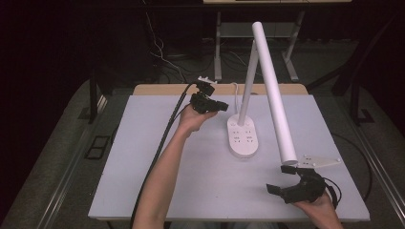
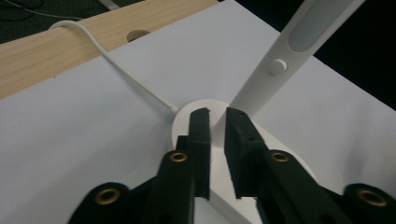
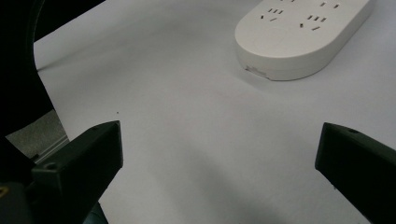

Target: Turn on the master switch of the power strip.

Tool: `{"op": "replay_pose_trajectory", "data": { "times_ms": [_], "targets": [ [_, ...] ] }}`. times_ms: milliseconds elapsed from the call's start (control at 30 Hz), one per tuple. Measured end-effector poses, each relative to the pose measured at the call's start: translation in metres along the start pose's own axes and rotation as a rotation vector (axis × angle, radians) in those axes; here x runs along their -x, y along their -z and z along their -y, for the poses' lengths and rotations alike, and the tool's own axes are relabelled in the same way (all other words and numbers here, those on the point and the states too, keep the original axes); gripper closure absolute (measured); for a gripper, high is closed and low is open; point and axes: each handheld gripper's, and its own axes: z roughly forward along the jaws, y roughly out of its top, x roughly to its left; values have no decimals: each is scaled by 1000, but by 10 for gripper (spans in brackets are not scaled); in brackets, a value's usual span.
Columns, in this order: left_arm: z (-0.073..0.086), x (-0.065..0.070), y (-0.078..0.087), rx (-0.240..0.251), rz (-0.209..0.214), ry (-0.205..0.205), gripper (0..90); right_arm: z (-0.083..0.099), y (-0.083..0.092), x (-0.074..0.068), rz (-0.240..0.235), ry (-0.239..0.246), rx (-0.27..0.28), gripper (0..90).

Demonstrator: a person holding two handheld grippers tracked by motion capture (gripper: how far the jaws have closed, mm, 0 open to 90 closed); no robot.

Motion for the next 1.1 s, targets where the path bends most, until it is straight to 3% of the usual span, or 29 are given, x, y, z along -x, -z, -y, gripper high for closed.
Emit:
{"op": "replay_pose_trajectory", "data": {
  "times_ms": [133, 300, 567, 1100],
  "targets": [
    [2, -2, -7, 0, 3, 36, 895, 0, -1, 0, 0, 2, -6, 4],
    [5, -1, -18, 17, -7, 69, 898, 0, -1, 0, -1, 2, -9, 4],
    [11, -1, -35, -24, -4, 59, 898, 0, -2, 0, -3, 10, -13, 4],
    [22, 2, -58, -49, -20, 66, 898, 0, -3, -1, -3, 3, -19, 4]
  ]
}}
